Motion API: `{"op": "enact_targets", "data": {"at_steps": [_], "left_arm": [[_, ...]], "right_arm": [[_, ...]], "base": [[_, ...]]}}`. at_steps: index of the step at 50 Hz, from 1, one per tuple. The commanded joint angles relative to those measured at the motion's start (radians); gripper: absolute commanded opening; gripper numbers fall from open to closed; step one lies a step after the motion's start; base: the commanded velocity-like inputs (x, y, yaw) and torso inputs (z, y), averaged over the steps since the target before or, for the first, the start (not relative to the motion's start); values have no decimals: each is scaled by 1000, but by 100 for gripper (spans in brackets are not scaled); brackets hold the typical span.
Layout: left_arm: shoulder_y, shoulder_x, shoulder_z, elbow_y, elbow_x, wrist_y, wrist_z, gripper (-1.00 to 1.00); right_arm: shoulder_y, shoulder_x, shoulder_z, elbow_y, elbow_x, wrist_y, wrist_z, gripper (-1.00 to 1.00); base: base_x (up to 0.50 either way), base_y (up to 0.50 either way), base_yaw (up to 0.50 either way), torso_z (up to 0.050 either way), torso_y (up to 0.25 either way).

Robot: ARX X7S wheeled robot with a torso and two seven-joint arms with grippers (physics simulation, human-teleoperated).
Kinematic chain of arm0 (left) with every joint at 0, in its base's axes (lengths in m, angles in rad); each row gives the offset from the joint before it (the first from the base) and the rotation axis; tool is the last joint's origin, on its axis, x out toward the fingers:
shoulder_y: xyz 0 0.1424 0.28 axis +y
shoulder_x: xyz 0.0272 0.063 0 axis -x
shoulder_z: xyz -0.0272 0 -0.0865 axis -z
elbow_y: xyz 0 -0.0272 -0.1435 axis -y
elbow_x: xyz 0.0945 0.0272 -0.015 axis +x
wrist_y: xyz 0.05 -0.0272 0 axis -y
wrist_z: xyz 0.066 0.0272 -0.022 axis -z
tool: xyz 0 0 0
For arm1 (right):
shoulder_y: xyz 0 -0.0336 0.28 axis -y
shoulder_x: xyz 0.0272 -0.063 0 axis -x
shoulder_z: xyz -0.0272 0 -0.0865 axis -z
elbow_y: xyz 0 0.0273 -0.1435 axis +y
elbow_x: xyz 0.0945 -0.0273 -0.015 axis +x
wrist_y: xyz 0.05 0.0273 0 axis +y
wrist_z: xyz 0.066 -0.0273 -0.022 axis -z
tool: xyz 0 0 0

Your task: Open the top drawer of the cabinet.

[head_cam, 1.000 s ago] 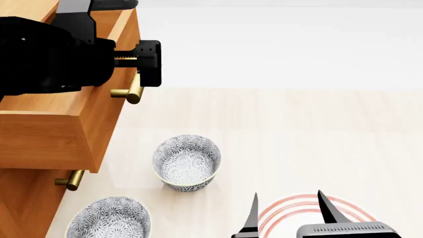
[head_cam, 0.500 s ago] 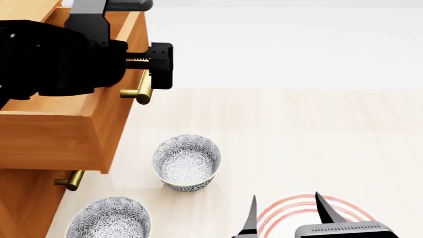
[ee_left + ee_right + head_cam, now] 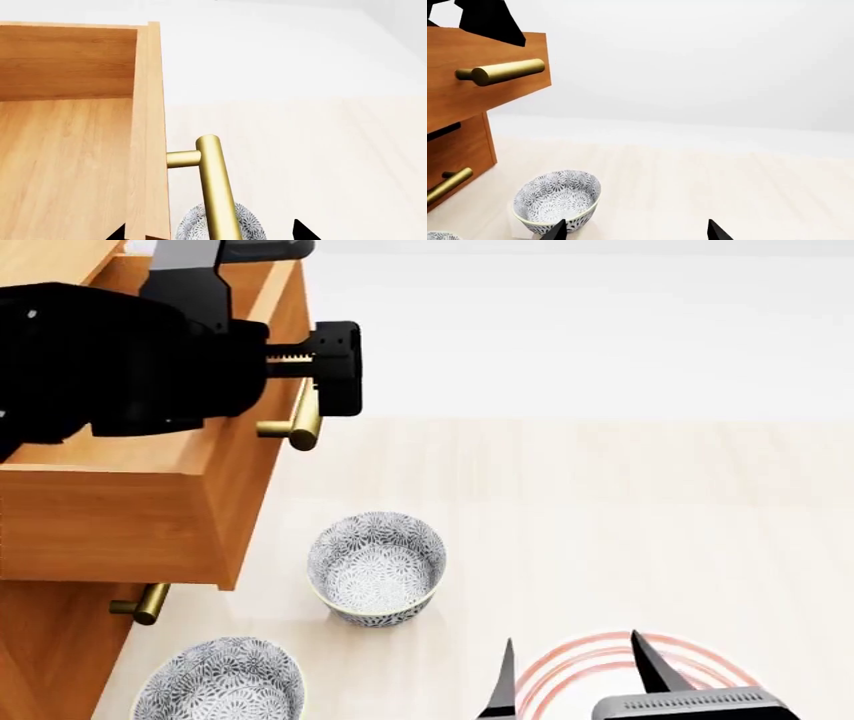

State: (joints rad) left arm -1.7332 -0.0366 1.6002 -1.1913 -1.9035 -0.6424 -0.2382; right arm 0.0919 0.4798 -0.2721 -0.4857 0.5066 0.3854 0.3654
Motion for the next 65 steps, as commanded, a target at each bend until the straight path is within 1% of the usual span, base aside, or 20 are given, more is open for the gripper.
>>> {"op": "enact_targets", "data": {"at_steps": [1,7,11,21,37,45,52,56,65], "left_arm": [[86,37,30,94,-270,2,35,100],[73,37,20,108,-358,8,39,100],[72,37,26,130,-378,18,23,100],[82,37,24,161,-370,30,2,100],[88,37,13,268,-366,61,-59,100],[97,37,8,326,-373,66,-114,100],[106,37,6,375,-349,70,-147,100],[117,37,4,404,-358,81,-166,100],[95,37,-1,502,-387,94,-219,100]], "right_arm": [[-2,-18,16,3,-12,-5,-24,100],[1,-20,6,6,-17,-4,-24,100],[1,-18,4,-2,-15,1,-21,100],[-3,-15,5,0,-10,-7,-26,100],[-13,-6,17,18,1,-32,-43,100],[-12,2,20,29,7,-37,-54,100],[-12,-3,9,51,3,-53,-71,100],[2,1,12,49,16,-42,-76,100],[1,4,13,73,20,-63,-97,100]], "base": [[0,0,0,0,0],[0,0,0,0,0],[0,0,0,0,0],[0,0,0,0,0],[0,0,0,0,0],[0,0,0,0,0],[0,0,0,0,0],[0,0,0,0,0],[0,0,0,0,0]]}}
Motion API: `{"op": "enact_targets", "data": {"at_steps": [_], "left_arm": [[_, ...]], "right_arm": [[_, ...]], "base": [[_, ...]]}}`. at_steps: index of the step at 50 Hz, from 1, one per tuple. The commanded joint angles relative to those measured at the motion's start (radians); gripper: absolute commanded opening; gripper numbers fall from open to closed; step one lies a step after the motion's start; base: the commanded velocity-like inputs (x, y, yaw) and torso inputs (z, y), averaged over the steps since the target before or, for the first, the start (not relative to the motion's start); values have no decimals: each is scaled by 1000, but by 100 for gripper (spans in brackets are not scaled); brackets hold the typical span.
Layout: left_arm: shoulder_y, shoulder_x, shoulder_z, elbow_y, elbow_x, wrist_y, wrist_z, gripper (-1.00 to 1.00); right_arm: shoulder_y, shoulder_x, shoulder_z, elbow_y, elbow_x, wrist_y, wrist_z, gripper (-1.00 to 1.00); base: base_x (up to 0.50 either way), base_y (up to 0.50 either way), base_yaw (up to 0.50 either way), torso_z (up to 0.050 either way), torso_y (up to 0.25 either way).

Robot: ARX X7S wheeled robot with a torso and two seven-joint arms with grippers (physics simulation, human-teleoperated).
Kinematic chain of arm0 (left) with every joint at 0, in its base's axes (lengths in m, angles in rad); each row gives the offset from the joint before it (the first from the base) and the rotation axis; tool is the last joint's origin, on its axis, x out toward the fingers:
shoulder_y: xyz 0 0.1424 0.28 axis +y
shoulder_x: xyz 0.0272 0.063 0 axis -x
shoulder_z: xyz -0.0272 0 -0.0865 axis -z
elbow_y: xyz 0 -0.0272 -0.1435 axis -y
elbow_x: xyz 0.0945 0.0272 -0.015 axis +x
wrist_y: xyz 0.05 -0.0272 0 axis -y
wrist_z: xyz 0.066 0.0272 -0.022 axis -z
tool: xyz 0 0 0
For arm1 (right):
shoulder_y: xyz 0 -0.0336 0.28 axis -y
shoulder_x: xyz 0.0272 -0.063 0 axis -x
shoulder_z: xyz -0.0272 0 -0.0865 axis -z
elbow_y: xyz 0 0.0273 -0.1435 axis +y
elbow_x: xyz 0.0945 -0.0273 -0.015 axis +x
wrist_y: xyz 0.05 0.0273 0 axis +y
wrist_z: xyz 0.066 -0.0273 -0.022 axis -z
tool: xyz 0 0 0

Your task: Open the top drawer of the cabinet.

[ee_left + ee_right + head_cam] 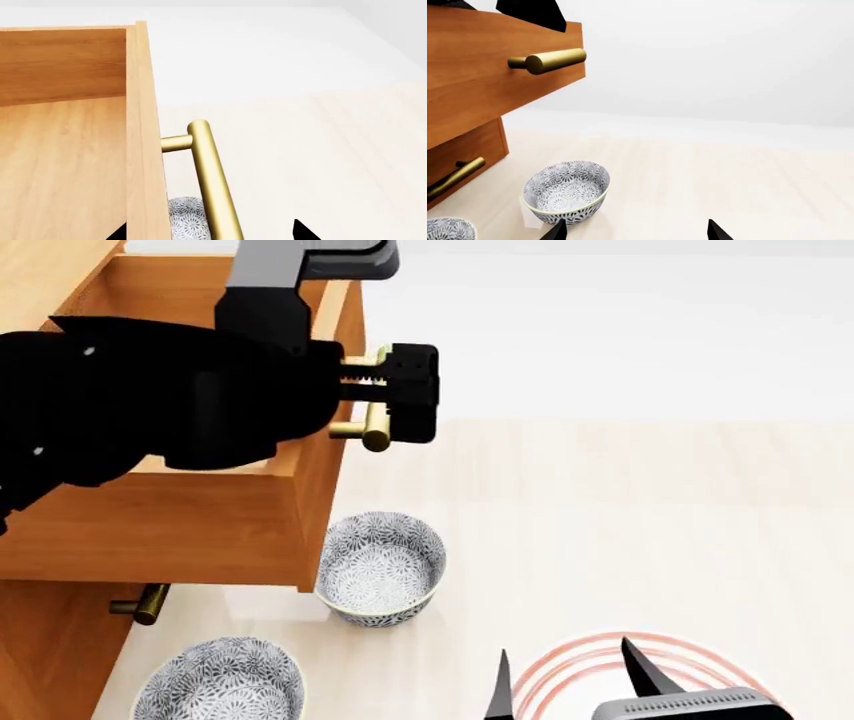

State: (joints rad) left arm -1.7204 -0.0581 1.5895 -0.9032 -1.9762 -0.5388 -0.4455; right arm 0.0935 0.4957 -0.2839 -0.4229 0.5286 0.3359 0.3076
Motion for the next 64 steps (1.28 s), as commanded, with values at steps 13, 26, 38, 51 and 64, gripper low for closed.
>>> {"op": "enact_targets", "data": {"at_steps": [13,26,38,51,64], "left_arm": [[42,58,9,263,-316,-3,-51,100],[-120,58,11,183,-280,-84,-98,100],[-270,58,14,149,-344,-106,-103,100],[-341,58,18,122,-337,-129,-115,100],[-467,58,35,-59,-211,-248,-26,100]], "right_arm": [[-14,-2,15,15,-12,-28,-52,100],[-19,2,11,14,-19,-35,-51,100],[-9,8,6,0,-19,-22,-45,100],[-21,24,3,-63,-22,-1,-20,100],[-39,30,-5,-95,-27,0,-8,100]], "base": [[0,0,0,0,0],[0,0,0,0,0],[0,0,-1,0,2],[0,0,-1,0,2],[0,0,0,0,0]]}}
